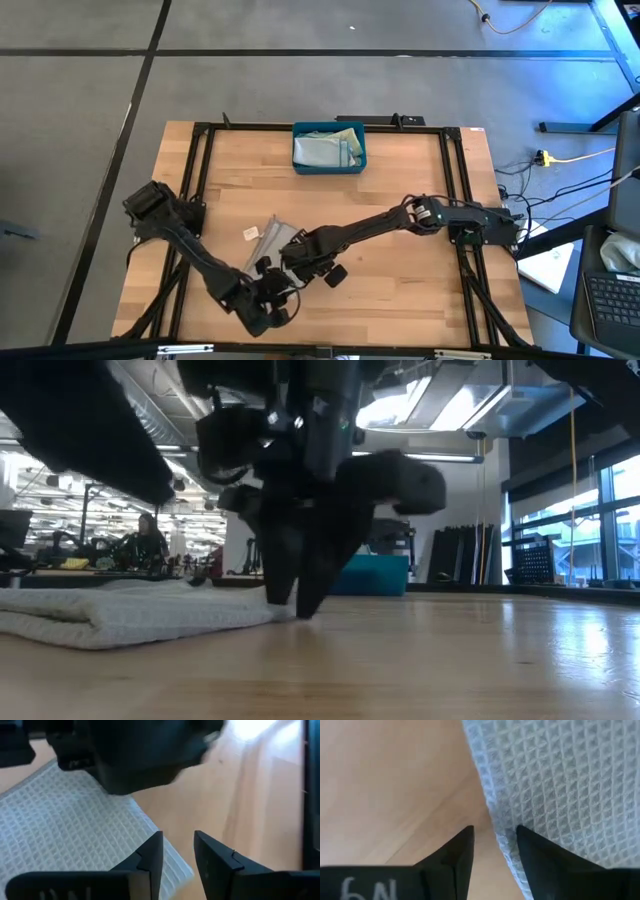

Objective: Fold microfiber towels
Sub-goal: Put the folded gray towel into the blue bin

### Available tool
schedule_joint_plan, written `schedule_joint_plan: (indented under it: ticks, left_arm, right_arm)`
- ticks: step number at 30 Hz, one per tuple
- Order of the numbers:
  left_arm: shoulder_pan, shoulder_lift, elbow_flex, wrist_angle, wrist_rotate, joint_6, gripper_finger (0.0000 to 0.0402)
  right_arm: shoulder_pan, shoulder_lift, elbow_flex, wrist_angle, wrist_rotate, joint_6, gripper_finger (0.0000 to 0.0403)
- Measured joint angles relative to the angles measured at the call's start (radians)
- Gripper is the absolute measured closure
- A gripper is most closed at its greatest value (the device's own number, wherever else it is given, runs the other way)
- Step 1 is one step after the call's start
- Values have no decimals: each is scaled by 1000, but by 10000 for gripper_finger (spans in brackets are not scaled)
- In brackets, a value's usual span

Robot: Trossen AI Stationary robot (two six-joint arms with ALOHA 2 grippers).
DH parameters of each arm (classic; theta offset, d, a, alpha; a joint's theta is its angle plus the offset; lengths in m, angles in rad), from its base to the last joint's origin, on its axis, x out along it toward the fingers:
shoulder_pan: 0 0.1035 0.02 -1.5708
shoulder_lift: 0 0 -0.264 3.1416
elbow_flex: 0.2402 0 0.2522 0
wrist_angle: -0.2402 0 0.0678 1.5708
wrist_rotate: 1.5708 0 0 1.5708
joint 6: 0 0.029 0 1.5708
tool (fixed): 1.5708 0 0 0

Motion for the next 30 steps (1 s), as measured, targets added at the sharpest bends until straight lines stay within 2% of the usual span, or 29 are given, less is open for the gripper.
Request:
schedule_joint_plan:
  ticks: [5, 10, 17, 20, 26, 30]
  left_arm:
    - [38, 88, -1, 57, -17, -11, 300]
    - [40, 140, -1, 42, 45, -82, 300]
    - [-13, 186, 4, 47, 111, -180, 300]
    - [-59, 169, 6, -52, 161, -251, 300]
    - [-158, 68, -4, -388, 280, -428, 307]
    - [-192, 15, -4, -444, 250, -468, 309]
  right_arm:
    - [1, -60, 3, 35, -13, -48, 249]
    - [-1, -84, 4, 6, -25, -46, 249]
    - [-14, -88, -30, -17, -23, -48, 249]
    - [-17, -88, -32, -19, -20, -44, 249]
    - [29, -89, -32, 9, -69, -50, 249]
    - [71, -89, -32, 118, -61, -57, 249]
